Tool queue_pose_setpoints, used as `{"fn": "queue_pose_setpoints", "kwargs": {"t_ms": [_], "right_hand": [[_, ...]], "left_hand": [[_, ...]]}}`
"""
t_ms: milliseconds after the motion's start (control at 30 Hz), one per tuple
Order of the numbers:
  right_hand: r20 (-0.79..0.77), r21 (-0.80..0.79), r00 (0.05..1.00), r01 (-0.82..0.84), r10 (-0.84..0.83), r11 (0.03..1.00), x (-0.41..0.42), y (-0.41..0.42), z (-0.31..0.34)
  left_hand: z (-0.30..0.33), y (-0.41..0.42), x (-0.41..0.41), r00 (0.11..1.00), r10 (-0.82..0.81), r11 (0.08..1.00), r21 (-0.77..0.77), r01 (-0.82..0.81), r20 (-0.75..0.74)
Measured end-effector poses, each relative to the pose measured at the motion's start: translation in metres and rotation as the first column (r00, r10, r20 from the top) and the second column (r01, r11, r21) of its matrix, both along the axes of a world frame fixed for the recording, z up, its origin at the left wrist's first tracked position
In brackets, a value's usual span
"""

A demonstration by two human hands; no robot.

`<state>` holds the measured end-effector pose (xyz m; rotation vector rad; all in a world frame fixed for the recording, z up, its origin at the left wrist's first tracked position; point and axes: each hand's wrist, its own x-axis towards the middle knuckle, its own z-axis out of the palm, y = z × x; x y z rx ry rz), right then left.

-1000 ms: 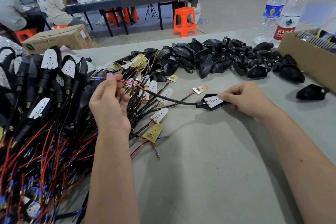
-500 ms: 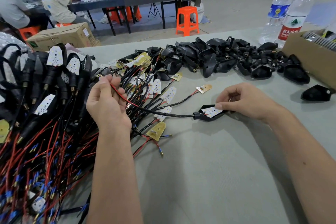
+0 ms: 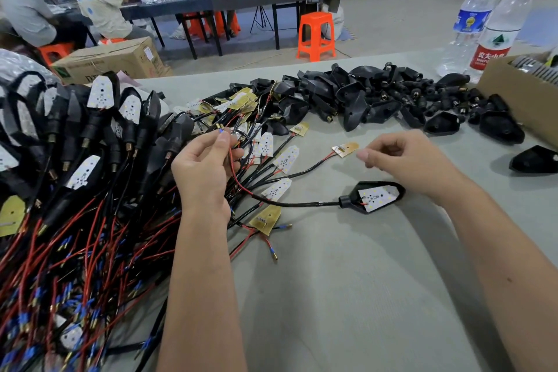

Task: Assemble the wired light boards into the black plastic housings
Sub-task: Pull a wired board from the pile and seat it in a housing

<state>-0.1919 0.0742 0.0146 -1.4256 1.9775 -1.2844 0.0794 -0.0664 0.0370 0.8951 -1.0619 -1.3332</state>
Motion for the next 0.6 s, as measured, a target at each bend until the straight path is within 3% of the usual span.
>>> {"fn": "queue_pose_setpoints", "kwargs": {"t_ms": [100, 233, 400, 600], "right_hand": [[-0.064, -0.03, 0.998, 0.004, -0.006, 1.0, 0.017, -0.006, 0.012], [-0.185, -0.026, 0.975, -0.129, 0.122, 0.991, 0.065, -0.023, 0.022], [-0.208, -0.021, 0.956, -0.217, 0.208, 0.976, 0.117, -0.051, 0.012], [-0.066, -0.063, 0.983, -0.175, 0.17, 0.983, 0.12, -0.06, -0.002]], "left_hand": [[0.001, 0.003, -0.004, 1.0, -0.013, 1.0, -0.011, 0.013, -0.004], [0.002, 0.008, -0.012, 0.996, -0.076, 0.997, 0.003, 0.077, -0.039], [0.003, 0.017, -0.024, 0.972, -0.216, 0.973, 0.067, 0.222, -0.091], [-0.001, 0.014, -0.024, 0.982, -0.179, 0.979, 0.092, 0.184, -0.063]]}}
